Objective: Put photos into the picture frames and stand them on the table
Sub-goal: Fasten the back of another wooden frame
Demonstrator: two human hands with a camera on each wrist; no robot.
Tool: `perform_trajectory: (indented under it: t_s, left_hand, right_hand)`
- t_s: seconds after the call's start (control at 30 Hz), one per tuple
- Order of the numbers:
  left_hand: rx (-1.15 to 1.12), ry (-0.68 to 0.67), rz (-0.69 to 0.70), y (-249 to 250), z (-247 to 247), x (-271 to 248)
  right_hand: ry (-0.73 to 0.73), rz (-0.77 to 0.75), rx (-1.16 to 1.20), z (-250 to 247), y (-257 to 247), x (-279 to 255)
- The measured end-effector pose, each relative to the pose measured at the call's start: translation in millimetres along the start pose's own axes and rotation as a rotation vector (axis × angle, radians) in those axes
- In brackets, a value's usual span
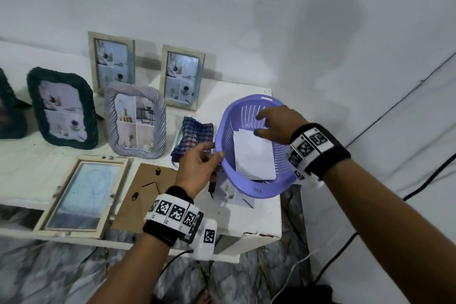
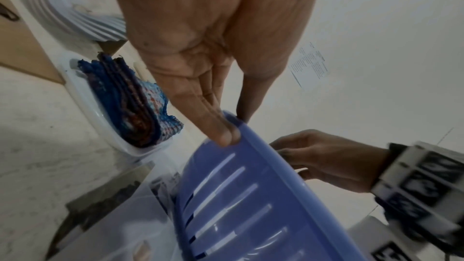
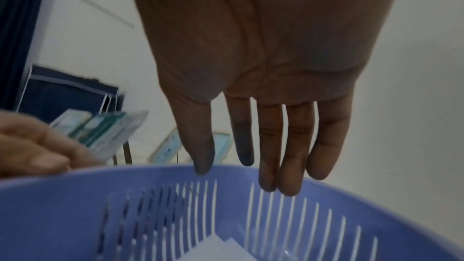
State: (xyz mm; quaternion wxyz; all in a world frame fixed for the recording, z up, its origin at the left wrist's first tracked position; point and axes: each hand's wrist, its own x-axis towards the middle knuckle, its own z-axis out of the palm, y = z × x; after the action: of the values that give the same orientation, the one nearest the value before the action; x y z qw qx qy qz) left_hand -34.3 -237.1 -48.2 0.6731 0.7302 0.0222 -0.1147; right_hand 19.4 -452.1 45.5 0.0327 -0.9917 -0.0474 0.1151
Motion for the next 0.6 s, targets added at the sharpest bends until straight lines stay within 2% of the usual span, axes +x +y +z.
perform_trajectory:
  t_s: [0.17, 0.3, 0.47, 0.6]
  left_hand:
    - [-0.015, 0.003, -0.007, 0, -1, 3]
    - [-0.015, 0.011, -0.008, 2, 0, 0]
    - [-0.001, 0.001, 0.002, 5, 0, -3]
    - [0.010, -0.008, 0.009, 8, -2, -4]
  right_hand:
    - [-0.171, -0.024, -0.269, 14, -15, 52]
    - [-0.166, -0.092, -0.318, 34, -19, 75]
    - [-0.238, -0.073, -0.393, 43, -13, 78]
    - [-0.224, -0.065, -0.370, 52, -12, 81]
